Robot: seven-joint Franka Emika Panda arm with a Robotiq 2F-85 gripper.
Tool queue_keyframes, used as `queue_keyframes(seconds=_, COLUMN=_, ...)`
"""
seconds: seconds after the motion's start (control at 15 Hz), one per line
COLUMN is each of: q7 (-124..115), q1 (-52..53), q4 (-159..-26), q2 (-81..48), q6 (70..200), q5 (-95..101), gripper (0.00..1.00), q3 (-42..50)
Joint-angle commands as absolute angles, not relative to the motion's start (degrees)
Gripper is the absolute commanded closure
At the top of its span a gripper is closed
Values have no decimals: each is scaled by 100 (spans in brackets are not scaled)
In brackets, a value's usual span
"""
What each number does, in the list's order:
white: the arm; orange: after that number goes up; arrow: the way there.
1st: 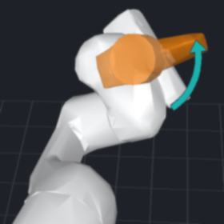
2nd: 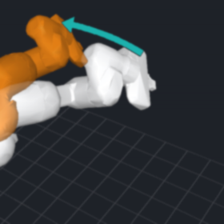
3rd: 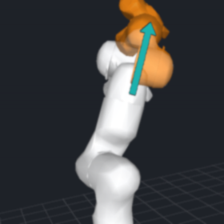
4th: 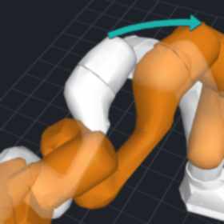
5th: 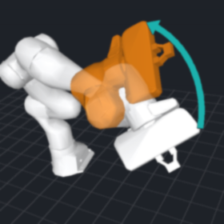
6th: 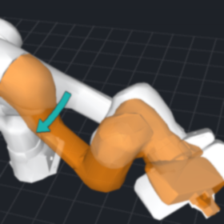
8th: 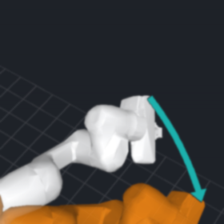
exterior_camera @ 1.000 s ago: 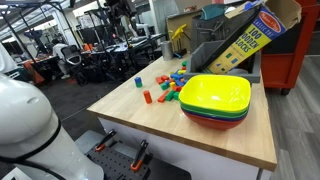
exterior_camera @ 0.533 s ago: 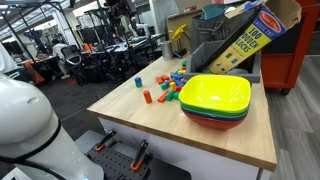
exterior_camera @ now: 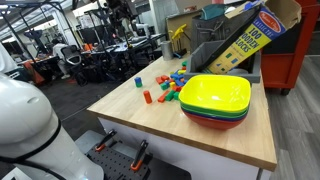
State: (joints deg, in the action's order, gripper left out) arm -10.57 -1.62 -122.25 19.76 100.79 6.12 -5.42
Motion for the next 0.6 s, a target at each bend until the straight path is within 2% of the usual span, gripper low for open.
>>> queue_keyframes(seconds=0.0, q7=-1436, q1=-129, q4=-12117, q2=1630, q6=10059, q5=598, gripper=0, q3=-520)
queue_keyframes(seconds=0.53, q7=-2307, q1=-134, q4=-12163, q2=910, q6=10019, q5=401, gripper=0, q3=-443)
